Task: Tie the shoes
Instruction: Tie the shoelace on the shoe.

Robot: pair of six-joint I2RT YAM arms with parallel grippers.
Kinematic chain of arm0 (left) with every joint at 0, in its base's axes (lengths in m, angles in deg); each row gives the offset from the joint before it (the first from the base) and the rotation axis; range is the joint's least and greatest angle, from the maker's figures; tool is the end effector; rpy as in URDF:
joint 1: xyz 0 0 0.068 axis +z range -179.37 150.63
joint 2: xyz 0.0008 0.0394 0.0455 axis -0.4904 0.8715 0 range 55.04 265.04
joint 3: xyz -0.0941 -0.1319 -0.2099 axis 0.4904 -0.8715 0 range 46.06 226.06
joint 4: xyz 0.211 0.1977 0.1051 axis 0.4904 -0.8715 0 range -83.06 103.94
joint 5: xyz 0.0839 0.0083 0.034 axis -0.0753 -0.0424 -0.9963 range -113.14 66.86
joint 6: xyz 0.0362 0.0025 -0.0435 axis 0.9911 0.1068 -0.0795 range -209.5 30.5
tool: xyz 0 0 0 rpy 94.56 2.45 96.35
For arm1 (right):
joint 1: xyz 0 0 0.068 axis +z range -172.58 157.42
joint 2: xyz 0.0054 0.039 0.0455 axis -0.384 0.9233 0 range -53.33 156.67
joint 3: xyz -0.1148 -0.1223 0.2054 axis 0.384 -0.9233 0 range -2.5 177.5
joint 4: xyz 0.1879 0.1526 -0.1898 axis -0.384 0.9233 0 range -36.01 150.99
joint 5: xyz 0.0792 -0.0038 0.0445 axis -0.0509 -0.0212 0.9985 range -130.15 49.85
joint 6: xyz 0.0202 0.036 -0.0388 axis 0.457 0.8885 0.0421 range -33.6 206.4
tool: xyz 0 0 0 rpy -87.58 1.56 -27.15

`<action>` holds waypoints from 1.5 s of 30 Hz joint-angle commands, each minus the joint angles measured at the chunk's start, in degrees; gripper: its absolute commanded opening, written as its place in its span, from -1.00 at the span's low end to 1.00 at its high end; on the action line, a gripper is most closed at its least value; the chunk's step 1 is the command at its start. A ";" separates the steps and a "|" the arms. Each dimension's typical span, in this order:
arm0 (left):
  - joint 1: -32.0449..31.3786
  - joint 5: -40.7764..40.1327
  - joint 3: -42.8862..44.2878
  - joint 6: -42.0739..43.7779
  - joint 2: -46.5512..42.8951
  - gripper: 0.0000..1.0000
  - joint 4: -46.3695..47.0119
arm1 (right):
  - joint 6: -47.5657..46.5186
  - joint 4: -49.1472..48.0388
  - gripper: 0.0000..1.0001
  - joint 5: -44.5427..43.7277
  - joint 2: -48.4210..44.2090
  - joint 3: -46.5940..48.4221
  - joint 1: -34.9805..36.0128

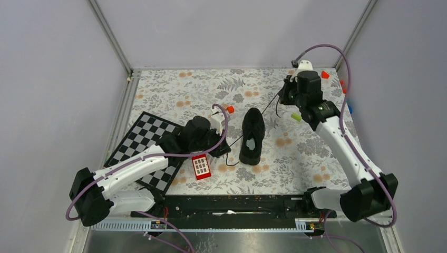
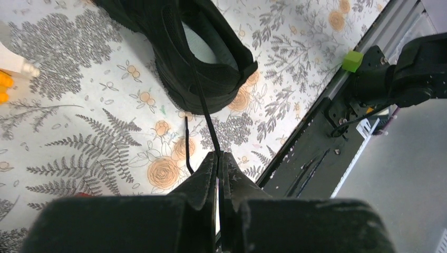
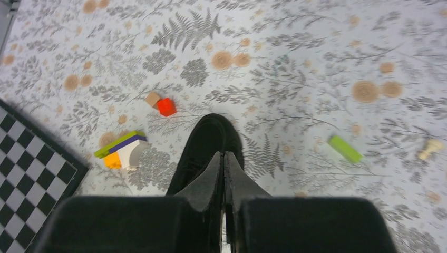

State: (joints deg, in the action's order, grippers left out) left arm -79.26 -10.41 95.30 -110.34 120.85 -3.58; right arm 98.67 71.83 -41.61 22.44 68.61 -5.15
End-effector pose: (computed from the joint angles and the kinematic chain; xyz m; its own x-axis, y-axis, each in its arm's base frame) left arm 0.1911 -0.2404 0.2577 -0.6448 0.2267 -0.7300 0.6786 0.6094 -0.4101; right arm 0.3434 0.1066 0.3542 -0.4157 0.0922 -0.9048 -0.1931 0.9632 0.1868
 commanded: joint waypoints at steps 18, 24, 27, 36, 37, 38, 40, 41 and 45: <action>0.59 -7.02 12.06 3.15 9.92 -1.00 10.71 | 0.56 3.55 -1.00 -21.93 -19.11 -16.63 -1.16; 3.50 -4.60 16.64 3.24 15.43 -1.00 11.82 | 2.85 3.72 -1.00 -24.52 -18.43 -19.61 -3.28; 4.45 -3.78 17.54 3.88 17.89 -1.00 11.00 | 4.71 3.02 -1.00 -22.66 -17.91 -21.36 -4.73; 8.89 -5.38 10.14 4.82 15.79 -1.00 7.89 | 8.00 2.71 -1.00 -20.34 -18.07 -26.54 -8.77; 9.59 -5.67 9.99 4.73 15.64 -1.00 6.73 | 8.29 2.65 -1.00 -19.89 -17.72 -27.09 -9.06; 10.34 -5.54 9.52 4.38 15.52 -1.00 5.93 | 8.68 2.60 -1.00 -19.18 -17.32 -27.53 -9.24; 11.58 -5.62 7.84 3.56 14.71 -1.00 5.51 | 9.26 1.80 -1.00 -18.40 -16.79 -28.51 -9.45; 12.08 -5.75 7.02 3.20 14.26 -1.00 5.46 | 9.48 1.45 -1.00 -18.00 -16.42 -28.86 -9.63; 13.16 -6.49 4.47 2.54 13.70 -1.00 4.22 | 10.80 1.28 -1.00 -17.85 -13.97 -28.88 -9.97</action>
State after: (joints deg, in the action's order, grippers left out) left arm -67.10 -15.63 101.50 -107.30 137.59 0.99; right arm 107.30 75.33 -59.27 6.57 39.76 -14.27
